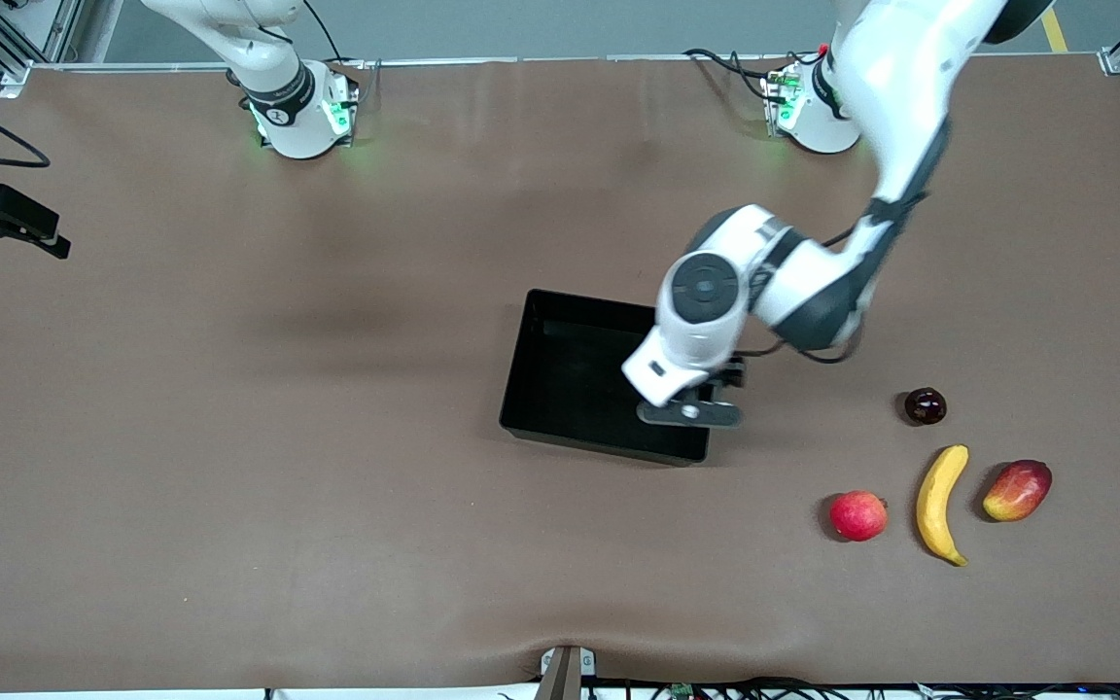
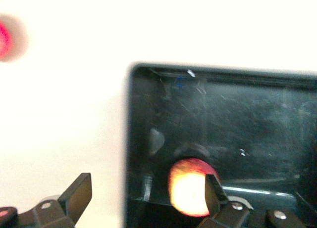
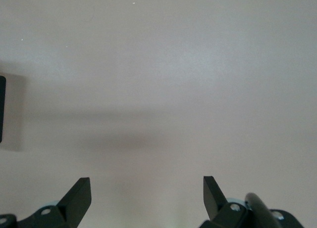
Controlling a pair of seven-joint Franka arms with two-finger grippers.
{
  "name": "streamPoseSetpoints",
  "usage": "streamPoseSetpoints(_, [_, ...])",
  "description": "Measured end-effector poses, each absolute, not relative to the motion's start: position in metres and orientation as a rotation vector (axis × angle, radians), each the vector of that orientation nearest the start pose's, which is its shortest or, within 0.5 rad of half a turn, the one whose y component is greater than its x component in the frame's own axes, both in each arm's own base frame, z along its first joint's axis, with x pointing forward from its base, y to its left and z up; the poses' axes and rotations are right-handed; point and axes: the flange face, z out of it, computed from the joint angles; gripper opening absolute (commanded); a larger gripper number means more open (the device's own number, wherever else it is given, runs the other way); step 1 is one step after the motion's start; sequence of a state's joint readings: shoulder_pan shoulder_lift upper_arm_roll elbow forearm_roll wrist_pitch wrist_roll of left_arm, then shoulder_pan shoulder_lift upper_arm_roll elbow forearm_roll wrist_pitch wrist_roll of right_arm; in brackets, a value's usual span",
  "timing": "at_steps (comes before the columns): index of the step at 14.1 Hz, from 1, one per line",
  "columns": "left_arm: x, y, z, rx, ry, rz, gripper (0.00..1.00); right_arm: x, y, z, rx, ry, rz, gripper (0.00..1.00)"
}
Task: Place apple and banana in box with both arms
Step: 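Lower the apple into the box and open the left gripper, then move the left gripper back down over the yellow banana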
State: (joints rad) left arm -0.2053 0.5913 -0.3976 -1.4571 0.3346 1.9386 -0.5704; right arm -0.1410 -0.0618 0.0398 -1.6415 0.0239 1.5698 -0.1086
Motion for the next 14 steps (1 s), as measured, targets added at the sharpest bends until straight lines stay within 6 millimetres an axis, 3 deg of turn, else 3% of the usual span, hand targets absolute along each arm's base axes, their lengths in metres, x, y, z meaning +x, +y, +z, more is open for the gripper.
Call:
streamPoseSetpoints(2, [0.644,-0.285,0.376,-3.029,0.216,-0.012,1.0,0.532,-0.049,0.631,-3.121,-0.017,-0.008,1.0])
streamPoseSetpoints(6, [0.687,-0.166,0.366,-3.025,0.34,0.017,1.0,0.533,-0.048,0.646,-3.124,-0.025,-0.058,1.0])
streamPoseSetpoints(8, [0.704,-0.117,0.36,-3.039,0.353,-0.031,1.0,0.533,-0.048,0.649,-3.124,-0.023,-0.069,1.0])
streamPoseSetpoints(10, [0.714,-0.088,0.349,-3.054,0.32,-0.07,1.0,0.534,-0.049,0.649,-3.124,-0.023,-0.068,1.0])
streamPoseSetpoints(14, [0.726,-0.051,0.322,-3.036,0.334,-0.124,1.0,0.534,-0.05,0.647,-3.124,-0.019,-0.059,1.0])
